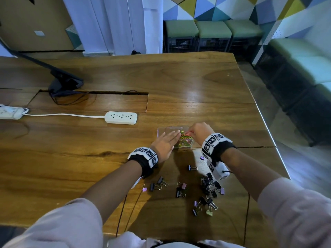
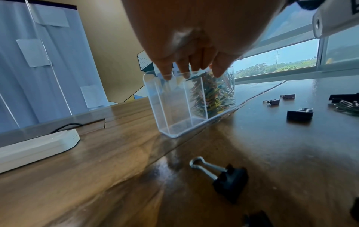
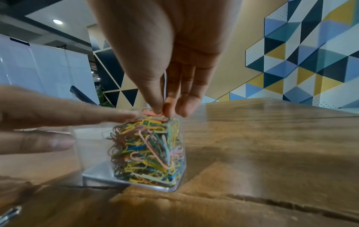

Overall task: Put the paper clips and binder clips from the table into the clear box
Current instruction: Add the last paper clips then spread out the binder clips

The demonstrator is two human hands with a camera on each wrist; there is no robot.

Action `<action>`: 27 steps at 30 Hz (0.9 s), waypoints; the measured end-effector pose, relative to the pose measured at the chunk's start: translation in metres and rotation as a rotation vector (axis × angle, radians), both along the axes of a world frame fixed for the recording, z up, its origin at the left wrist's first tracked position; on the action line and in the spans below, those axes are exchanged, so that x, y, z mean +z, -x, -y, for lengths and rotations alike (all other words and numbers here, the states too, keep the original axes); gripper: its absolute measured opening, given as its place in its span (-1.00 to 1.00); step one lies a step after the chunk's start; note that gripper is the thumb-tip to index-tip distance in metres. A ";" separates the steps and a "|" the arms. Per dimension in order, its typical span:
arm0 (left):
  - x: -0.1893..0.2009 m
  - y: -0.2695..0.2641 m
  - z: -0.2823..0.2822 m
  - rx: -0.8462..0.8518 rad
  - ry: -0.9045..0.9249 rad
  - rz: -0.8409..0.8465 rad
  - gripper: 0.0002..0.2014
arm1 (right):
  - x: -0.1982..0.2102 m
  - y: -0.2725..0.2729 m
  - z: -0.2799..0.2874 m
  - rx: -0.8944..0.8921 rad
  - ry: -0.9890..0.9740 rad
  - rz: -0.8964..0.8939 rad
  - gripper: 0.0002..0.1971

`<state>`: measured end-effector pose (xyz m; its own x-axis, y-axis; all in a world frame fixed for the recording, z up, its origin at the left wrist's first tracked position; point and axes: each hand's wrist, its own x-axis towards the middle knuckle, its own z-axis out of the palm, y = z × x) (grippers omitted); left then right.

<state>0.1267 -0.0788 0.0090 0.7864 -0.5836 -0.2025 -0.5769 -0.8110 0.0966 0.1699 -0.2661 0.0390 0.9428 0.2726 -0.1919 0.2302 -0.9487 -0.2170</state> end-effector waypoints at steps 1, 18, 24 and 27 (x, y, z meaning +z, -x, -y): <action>0.000 0.001 -0.001 0.004 0.029 0.009 -0.40 | -0.003 0.001 -0.001 -0.010 -0.013 -0.011 -0.73; -0.022 0.076 0.033 -0.244 0.141 -0.156 -0.70 | -0.025 0.088 0.046 0.022 -0.064 -0.134 -0.80; -0.026 0.087 0.048 -0.178 -0.028 -0.218 -0.57 | -0.028 0.110 0.058 -0.001 -0.049 -0.234 -0.73; -0.029 0.087 0.048 -0.118 -0.008 -0.241 -0.63 | -0.036 0.118 0.062 -0.017 -0.028 -0.254 -0.71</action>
